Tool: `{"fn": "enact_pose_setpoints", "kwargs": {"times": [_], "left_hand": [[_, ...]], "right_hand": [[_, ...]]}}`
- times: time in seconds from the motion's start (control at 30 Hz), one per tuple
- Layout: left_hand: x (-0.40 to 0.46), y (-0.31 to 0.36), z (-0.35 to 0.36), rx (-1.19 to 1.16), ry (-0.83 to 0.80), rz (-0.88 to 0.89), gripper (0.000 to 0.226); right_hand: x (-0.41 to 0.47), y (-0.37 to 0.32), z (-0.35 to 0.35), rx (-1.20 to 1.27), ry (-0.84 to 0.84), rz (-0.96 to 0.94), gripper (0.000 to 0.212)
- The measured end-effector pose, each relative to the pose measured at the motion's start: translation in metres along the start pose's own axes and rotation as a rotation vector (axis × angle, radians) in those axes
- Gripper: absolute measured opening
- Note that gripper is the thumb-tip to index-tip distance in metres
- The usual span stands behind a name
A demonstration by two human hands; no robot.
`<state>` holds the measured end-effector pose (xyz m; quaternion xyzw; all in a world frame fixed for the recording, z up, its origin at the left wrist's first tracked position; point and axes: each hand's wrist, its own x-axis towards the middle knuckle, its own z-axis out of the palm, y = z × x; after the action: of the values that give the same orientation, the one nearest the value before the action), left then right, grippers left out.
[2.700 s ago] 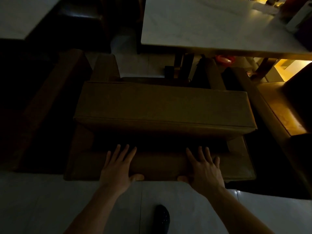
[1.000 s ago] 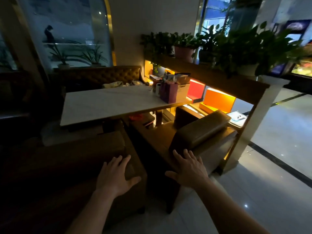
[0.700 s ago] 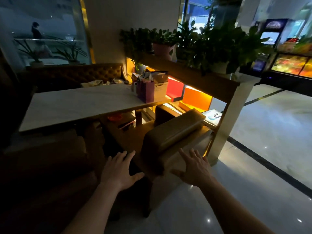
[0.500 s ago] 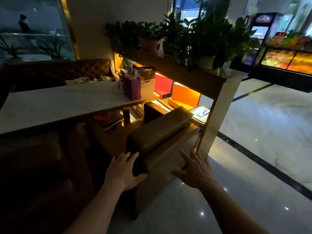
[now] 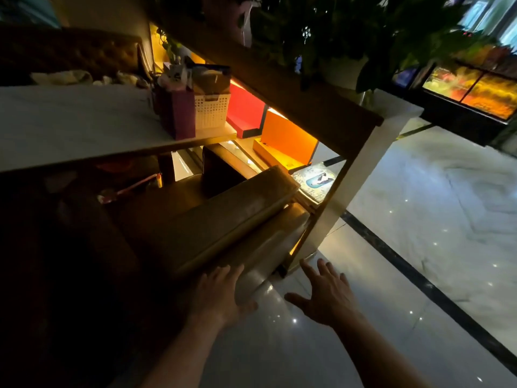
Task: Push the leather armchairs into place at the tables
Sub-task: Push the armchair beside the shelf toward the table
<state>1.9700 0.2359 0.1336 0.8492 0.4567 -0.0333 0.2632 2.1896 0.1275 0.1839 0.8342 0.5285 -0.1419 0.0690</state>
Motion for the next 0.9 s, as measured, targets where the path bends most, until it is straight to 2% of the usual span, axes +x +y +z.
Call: {"fn": "enact_pose_setpoints", "kwargs": {"times": [0.3, 0.57, 0.67, 0.9], "left_hand": [[0.094, 0.006, 0.025, -0.052, 0.014, -0.124, 0.096], [0.138, 0.009, 0.082, -0.148, 0.067, -0.423, 0.09], [0.142, 0.011, 0.099, -0.108, 0.145, -0.55, 0.089], [0.141, 0.003, 0.121, 0.085, 0.298, -0.694, 0.095]], "right_hand": [[0.131, 0.004, 0.014, 0.004, -0.049, -0.176, 0.099], [0.262, 0.033, 0.052, -0.042, -0.135, -0.383, 0.105], [0.301, 0.039, 0.064, -0.089, -0.147, -0.462, 0.109], [0.335, 0.048, 0.091, -0.085, -0.135, -0.601, 0.114]]}}
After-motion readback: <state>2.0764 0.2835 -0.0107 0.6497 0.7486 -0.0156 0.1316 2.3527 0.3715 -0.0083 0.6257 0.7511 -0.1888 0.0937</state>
